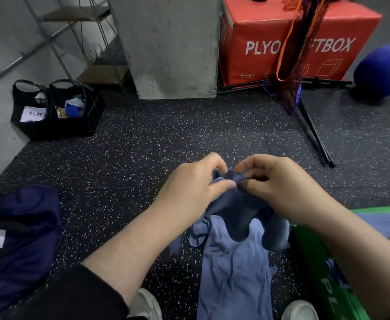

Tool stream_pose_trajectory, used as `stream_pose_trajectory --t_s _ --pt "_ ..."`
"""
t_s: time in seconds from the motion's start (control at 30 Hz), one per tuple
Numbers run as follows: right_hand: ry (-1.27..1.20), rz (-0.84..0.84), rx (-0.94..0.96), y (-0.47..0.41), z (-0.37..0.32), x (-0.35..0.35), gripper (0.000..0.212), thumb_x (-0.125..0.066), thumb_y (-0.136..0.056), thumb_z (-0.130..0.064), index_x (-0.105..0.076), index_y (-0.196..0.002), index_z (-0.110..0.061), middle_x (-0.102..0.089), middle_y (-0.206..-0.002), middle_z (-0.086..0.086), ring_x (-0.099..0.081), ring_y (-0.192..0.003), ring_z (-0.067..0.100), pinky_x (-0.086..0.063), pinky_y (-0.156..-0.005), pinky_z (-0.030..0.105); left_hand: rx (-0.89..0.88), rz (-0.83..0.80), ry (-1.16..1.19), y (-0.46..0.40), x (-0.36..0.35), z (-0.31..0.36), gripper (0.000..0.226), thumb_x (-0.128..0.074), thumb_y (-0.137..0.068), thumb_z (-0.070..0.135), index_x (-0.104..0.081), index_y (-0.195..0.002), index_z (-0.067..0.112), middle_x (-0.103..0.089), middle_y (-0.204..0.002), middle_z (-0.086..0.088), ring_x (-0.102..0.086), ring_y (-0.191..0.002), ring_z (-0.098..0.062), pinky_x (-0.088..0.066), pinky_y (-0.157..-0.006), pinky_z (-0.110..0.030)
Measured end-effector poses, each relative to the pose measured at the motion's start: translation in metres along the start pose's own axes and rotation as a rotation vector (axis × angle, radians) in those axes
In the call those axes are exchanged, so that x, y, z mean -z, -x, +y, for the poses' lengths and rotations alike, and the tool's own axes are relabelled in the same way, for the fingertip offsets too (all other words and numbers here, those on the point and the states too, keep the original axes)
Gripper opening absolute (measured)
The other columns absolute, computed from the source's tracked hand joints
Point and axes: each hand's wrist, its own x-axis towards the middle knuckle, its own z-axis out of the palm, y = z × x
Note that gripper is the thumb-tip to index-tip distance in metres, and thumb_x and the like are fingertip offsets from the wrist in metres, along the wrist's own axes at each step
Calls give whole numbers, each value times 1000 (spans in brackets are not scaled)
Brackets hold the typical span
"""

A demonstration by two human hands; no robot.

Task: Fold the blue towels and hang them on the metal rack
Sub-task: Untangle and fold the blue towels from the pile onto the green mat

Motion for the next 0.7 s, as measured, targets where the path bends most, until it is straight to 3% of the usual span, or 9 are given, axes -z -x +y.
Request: stream_pose_trajectory --t_s 0.07,0.13,0.17,0.27,0.37,0.47,0.57,0.63,0.7 --pt "-30 -20 23 1 -3 -1 20 -70 -88 -5 -68 -94 -24 -77 -83 -12 -71 -83 22 -55 -80 40 2 -119 9 1 -2 0 45 -70 -93 44 -58 -136 42 -65 -73 12 -60 -73 -2 -43 -66 -15" --pt "-66 -41 43 2 -4 -2 17 -70 -89 -6 -65 -91 -22 -77 -82 -8 -69 -76 24 -54 -75 40 -22 -179 38 0 -5 -3 49 -65 -96 42 -53 -143 43 -75 -111 9 -67 -101 -4 -53 -93 -30" --pt "-79 -45 49 2 -5 -2 16 -71 -90 -7 -64 -90 -21 -77 -82 -8 -67 -71 16 -52 -72 35 -24 -197 50 0 -4 -3 43 -64 -97 41 -56 -139 43 -74 -115 9 -67 -107 -6 -53 -95 -36" --pt "-110 -40 68 1 -4 -1 15 -74 -88 -10 -62 -87 -19 -77 -82 -7 -65 -72 3 -48 -71 26 -5 -204 84 0 -4 -6 11 -66 -96 41 -66 -106 37 -68 -78 25 -61 -76 7 -51 -74 -32" --pt "-69 -27 60 0 1 0 15 -80 -84 -23 -65 -85 -22 -73 -77 -1 -59 -66 7 -46 -67 32 28 -128 49 -1 0 -7 15 -66 -95 41 -60 -86 30 -49 -50 18 -42 -49 -3 -29 -52 -30" --pt "95 -86 -12 0 6 4 24 -78 -84 -38 -66 -78 -19 -66 -63 2 -49 -52 7 -38 -56 29 104 17 0 -5 9 -15 17 -65 -96 38 -60 -84 27 -56 -58 12 -49 -57 -8 -32 -54 -30" --pt "158 -55 10 0 9 6 28 -71 -91 -37 -62 -75 -16 -52 -52 -5 -42 -46 4 -37 -50 27 177 128 -66 -9 21 -27 17 -67 -95 38 -60 -83 27 -58 -60 9 -54 -61 -12 -35 -55 -30" --pt "178 -14 67 -1 10 5 20 -67 -94 -33 -61 -79 -21 -54 -58 -6 -43 -51 2 -41 -54 29 162 79 2 -9 24 -28 8 -69 -93 39 -64 -92 33 -65 -69 8 -61 -62 -11 -44 -57 -30" --pt "210 -18 106 -1 9 1 16 -66 -95 -30 -61 -80 -27 -55 -62 -9 -45 -57 1 -42 -60 27 81 -50 111 -7 19 -20 19 -70 -93 37 -66 -112 40 -68 -72 7 -63 -57 -7 -50 -59 -29"
